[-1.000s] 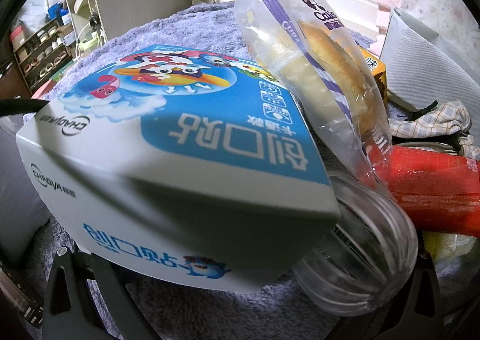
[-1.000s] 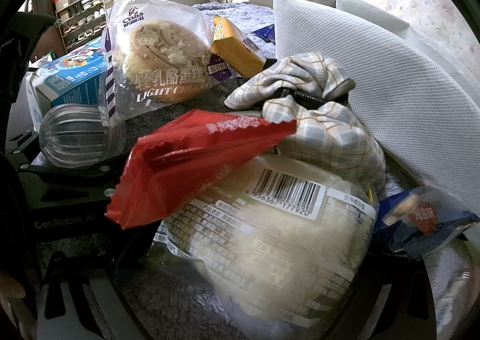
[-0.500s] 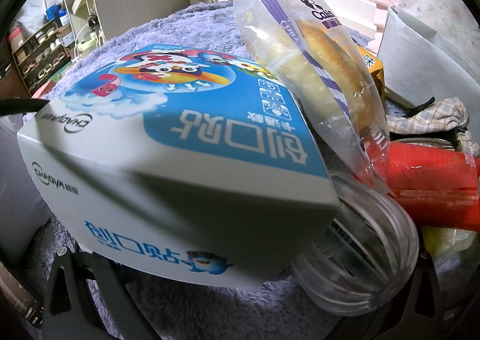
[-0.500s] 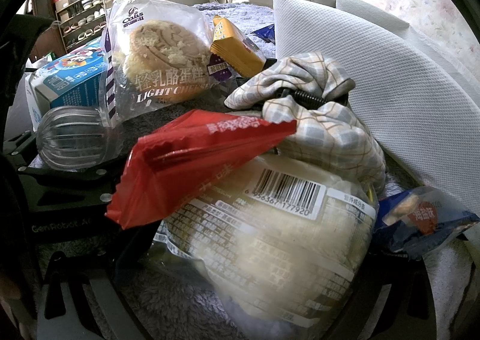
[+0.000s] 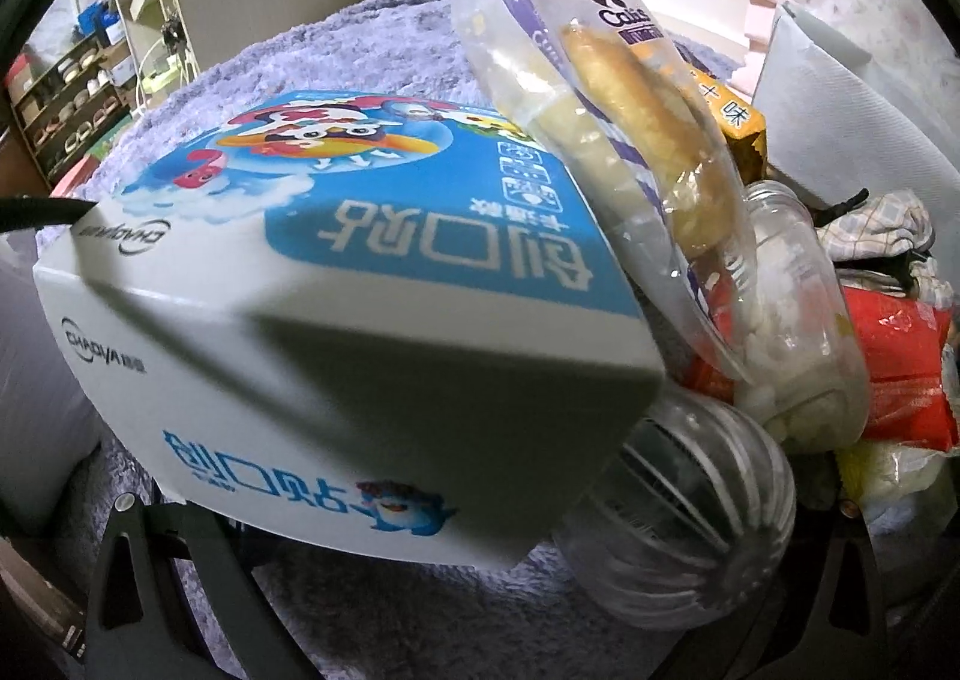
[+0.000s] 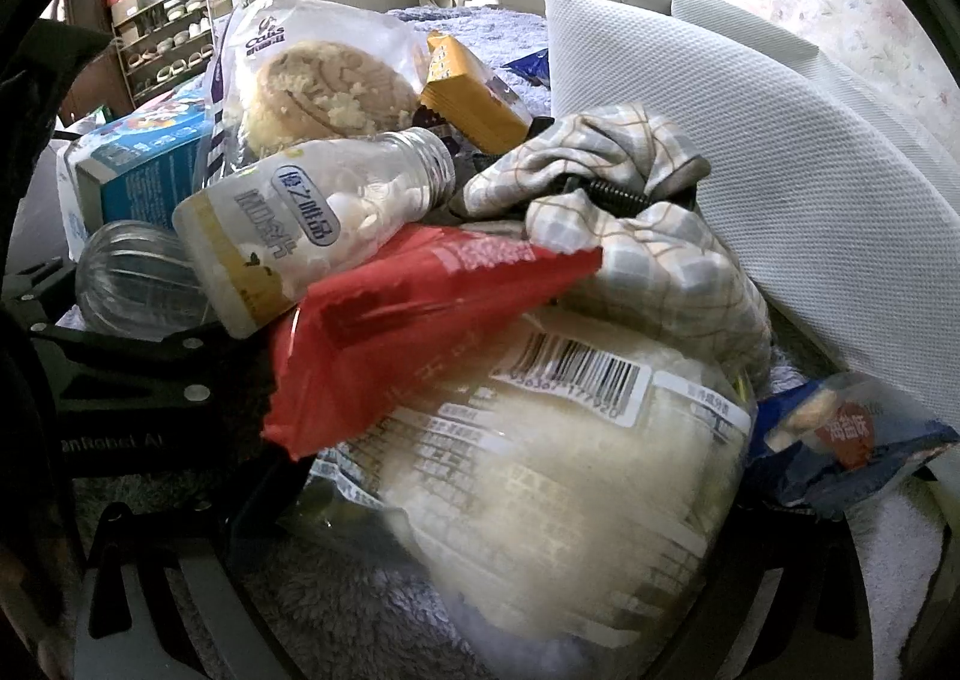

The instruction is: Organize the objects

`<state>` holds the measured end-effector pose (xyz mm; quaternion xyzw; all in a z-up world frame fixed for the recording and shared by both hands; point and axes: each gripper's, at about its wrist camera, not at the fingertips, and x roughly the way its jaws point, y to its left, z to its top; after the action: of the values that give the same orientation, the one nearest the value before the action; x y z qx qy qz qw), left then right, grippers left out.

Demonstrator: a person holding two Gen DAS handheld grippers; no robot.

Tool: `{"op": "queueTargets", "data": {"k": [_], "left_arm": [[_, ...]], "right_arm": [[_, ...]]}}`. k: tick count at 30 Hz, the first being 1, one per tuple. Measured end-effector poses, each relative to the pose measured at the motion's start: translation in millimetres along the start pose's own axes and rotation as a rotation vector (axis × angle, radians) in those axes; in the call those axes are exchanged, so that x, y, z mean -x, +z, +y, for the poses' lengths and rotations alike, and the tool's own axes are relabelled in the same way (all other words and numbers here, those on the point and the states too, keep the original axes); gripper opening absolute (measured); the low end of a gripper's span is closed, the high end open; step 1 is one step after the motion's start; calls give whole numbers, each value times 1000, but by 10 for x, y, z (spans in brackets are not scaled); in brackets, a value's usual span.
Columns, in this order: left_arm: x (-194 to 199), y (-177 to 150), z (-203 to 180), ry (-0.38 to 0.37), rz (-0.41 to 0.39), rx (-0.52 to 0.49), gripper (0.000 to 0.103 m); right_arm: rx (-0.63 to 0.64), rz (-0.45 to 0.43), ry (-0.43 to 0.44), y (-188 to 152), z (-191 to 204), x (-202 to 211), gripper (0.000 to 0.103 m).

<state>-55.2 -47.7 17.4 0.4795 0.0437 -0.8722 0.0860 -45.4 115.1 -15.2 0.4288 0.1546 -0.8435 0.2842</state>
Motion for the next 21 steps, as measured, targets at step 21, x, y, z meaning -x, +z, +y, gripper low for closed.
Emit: {"op": "queueTargets", "data": {"k": [21], "left_arm": [[247, 4, 19, -50, 107, -85, 78]], "right_arm": [[0, 136, 80, 179, -52, 24, 103]]}}
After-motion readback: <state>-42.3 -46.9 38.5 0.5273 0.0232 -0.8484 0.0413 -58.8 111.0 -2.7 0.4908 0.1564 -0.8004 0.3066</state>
